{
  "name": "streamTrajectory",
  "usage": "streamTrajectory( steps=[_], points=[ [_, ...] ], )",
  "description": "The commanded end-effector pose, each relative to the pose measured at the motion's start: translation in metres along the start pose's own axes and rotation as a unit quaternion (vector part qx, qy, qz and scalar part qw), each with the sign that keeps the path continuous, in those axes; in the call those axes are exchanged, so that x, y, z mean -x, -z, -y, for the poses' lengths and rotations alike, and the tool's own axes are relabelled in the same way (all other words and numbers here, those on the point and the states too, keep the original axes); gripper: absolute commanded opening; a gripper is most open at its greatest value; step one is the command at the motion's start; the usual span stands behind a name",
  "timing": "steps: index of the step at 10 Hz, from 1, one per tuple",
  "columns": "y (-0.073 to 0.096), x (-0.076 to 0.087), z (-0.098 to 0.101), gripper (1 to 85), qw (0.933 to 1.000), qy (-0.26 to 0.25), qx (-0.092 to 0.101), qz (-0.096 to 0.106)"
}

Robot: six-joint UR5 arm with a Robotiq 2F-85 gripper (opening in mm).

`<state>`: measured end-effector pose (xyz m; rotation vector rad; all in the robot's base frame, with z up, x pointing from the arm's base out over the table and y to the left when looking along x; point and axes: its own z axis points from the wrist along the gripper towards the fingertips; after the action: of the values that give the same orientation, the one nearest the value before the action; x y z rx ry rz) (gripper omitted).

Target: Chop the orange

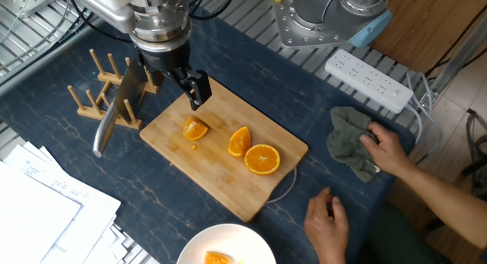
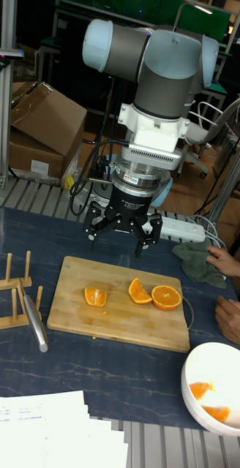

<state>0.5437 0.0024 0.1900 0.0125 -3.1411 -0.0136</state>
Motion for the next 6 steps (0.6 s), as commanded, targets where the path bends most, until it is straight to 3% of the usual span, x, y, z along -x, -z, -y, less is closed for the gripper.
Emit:
streamTrajectory(
  steps=[1,6],
  points=[
    [0.0019,-0.0324,0.0018,1.3,0.9957,0.068,-0.004,-0.062],
    [0.0002,-0.0309,0.0041,1.3,0.9957,0.069,-0.006,-0.061]
  ],
)
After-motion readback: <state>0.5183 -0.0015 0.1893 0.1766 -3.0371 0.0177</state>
